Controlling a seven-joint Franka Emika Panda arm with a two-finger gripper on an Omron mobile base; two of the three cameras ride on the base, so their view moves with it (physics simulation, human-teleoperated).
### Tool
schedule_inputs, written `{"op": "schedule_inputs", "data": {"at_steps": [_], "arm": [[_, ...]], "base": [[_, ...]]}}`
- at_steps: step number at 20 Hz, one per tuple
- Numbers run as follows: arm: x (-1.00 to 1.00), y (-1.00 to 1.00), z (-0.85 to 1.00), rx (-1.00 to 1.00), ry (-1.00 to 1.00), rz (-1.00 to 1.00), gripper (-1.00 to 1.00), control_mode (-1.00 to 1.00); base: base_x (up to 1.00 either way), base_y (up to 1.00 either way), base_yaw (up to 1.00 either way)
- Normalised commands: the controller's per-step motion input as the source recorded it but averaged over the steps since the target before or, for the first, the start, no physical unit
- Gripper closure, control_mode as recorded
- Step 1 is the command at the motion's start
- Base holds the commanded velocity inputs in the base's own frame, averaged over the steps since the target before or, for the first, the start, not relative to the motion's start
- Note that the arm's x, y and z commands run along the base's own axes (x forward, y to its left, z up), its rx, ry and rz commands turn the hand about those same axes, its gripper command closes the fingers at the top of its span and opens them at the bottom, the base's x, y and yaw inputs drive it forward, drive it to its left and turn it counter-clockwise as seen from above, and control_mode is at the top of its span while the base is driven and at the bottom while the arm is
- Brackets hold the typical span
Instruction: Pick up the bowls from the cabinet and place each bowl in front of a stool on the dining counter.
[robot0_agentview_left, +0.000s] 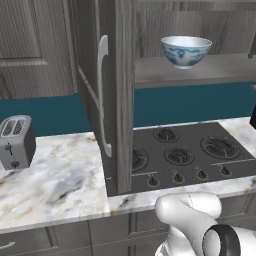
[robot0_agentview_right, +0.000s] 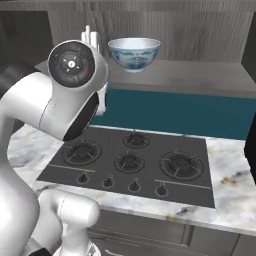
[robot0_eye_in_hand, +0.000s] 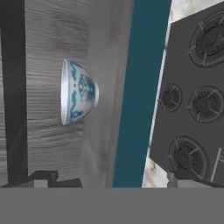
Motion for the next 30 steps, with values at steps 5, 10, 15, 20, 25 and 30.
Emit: {"op": "schedule_inputs", "data": {"at_steps": [5,10,15,20,25,30], "arm": [[0.76,-0.01,0.0,0.01,0.01,0.0,-1.0,-1.0],[0.86,0.0,-0.04,0.0,0.0,0.0,-1.0,-1.0],[0.84,0.0,-0.03,0.0,0.0,0.0,-1.0,-1.0],[0.74,0.0,-0.05,0.01,0.0,0.02,-1.0,-1.0],[0.67,0.0,-0.03,0.02,0.02,0.04,-1.0,-1.0],[0.56,-0.02,0.0,0.03,0.08,0.05,-1.0,-1.0]], "base": [[0.0,0.0,0.0],[0.0,0.0,0.0],[0.0,0.0,0.0],[0.0,0.0,0.0],[0.0,0.0,0.0],[0.0,0.0,0.0]]}}
